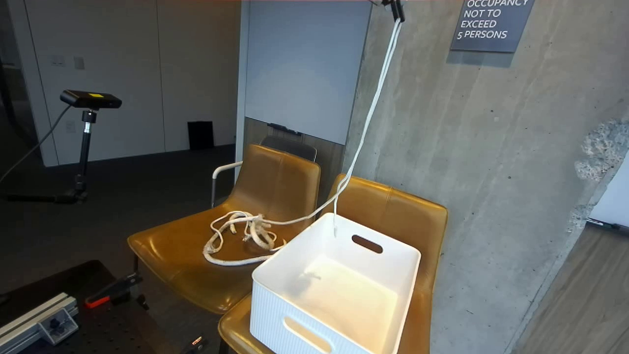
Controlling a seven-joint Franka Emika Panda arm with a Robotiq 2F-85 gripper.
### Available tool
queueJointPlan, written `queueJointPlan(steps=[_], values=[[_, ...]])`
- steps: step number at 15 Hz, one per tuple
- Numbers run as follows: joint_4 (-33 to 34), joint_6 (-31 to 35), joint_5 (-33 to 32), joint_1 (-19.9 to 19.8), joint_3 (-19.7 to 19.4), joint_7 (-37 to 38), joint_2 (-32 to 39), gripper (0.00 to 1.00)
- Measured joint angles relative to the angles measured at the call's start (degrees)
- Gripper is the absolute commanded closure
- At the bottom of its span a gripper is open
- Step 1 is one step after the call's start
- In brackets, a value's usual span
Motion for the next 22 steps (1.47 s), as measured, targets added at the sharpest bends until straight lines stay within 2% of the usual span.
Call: queueJointPlan(steps=[9, 13, 16, 22], values=[[-27.43, 0.54, 0.56, 0.45, 1.00, -0.02, -4.48, 0.99], [-40.20, 4.81, 0.30, -0.68, -0.28, -0.03, -8.35, 0.99], [-49.99, 13.10, 0.37, -1.17, -1.56, -0.06, -11.14, 0.99], [-70.73, 37.19, -1.63, -1.23, -3.10, 1.85, -16.57, 0.99]])
